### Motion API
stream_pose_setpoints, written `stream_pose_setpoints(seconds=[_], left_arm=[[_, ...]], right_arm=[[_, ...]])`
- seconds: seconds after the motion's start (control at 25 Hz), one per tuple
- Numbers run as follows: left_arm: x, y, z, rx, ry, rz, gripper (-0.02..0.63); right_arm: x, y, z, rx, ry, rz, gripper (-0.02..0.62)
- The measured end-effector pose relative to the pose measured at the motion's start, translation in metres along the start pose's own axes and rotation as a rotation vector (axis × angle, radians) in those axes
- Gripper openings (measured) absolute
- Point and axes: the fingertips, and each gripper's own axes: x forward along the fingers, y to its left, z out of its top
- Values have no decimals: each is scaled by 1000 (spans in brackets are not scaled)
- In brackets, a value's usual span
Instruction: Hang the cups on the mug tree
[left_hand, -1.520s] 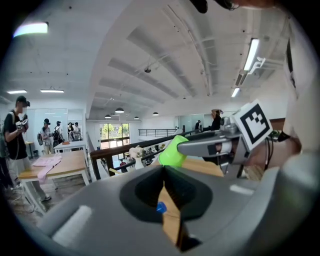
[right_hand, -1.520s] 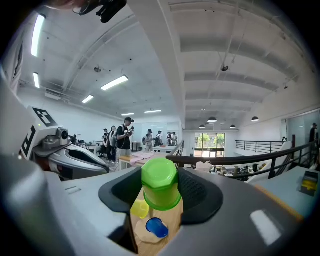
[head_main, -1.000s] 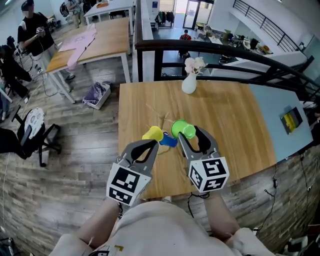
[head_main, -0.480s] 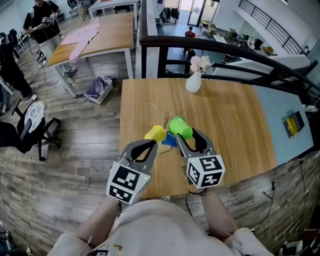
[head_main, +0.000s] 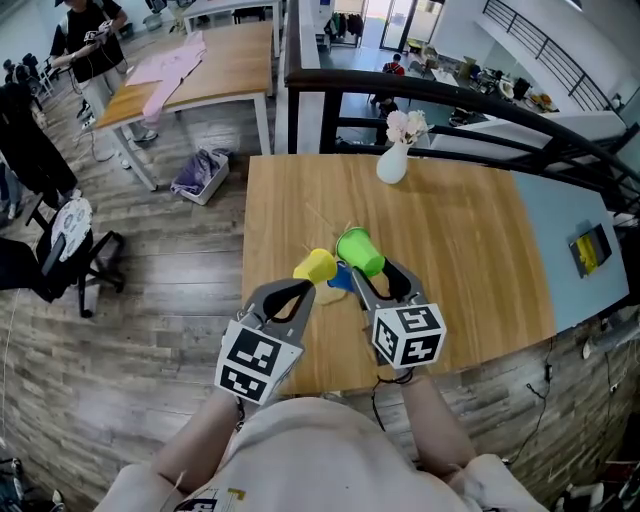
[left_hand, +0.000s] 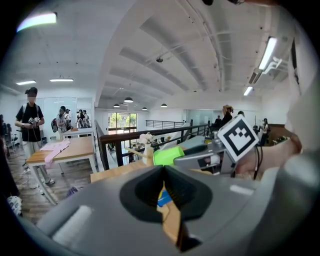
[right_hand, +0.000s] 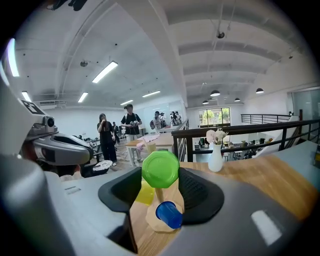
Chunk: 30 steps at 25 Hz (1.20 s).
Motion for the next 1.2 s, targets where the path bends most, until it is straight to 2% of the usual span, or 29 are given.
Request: stream_pose_setpoints(seconds=[0.08, 0.28, 0.6, 0.92, 1.2], left_arm=[[1, 1, -2, -7, 8, 1, 3], [0, -1, -2, -5, 7, -4, 3], [-3, -8, 13, 12, -30, -20, 3], [-9, -21, 43, 53, -87, -53, 3], [-23, -35, 75, 99, -190, -51, 3]], right_arm=[[0, 0, -1, -3, 10, 0, 256], [-14, 0, 3, 19, -9, -9, 259], [-47, 4, 28, 24, -85, -27, 227], [-95, 2, 60, 18, -212, -72, 142], [-145, 8, 81, 7, -306, -93, 71]])
